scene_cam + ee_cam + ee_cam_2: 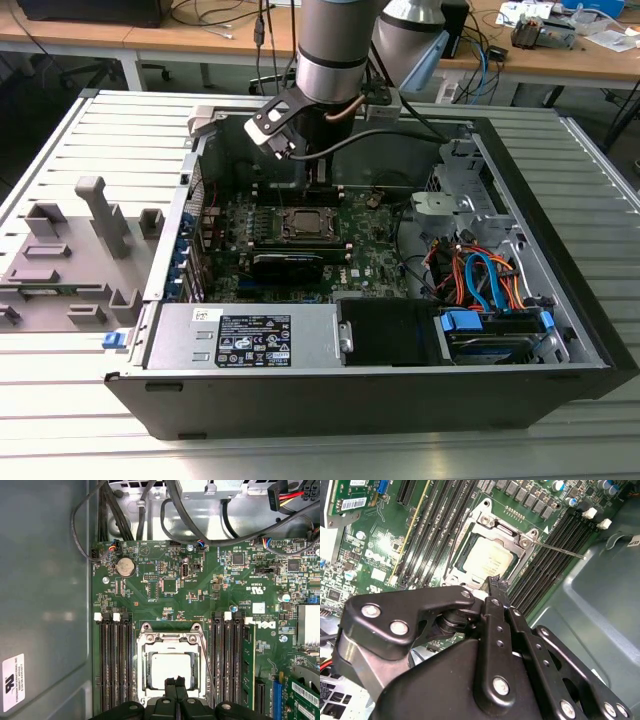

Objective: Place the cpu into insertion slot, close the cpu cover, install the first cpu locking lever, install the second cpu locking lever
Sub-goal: 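Close the cpu cover, then install the first cpu locking lever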

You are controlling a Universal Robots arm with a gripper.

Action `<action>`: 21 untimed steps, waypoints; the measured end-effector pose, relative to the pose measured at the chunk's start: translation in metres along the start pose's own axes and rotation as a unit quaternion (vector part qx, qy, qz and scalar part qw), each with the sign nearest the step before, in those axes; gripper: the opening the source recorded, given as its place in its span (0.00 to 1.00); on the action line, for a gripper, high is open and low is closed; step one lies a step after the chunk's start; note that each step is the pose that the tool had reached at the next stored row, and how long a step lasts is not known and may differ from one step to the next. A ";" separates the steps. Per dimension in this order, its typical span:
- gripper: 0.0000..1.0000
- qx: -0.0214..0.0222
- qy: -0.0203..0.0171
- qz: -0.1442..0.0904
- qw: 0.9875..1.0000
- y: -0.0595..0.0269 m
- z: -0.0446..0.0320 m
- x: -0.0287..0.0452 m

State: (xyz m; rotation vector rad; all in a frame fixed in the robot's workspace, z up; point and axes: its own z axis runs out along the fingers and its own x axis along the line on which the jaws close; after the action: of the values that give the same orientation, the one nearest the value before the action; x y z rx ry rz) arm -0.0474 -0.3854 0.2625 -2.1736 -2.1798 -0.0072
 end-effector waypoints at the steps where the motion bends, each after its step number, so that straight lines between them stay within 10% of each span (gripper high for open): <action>1: 0.11 0.000 0.000 0.000 1.000 0.0000 0.0000 0.0000; 21: 0.11 0.002 -0.002 -0.050 0.999 0.0000 -0.0001 0.0000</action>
State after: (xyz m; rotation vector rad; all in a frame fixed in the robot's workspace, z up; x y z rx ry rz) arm -0.0474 -0.3854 0.2626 -2.0610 -2.2860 -0.0026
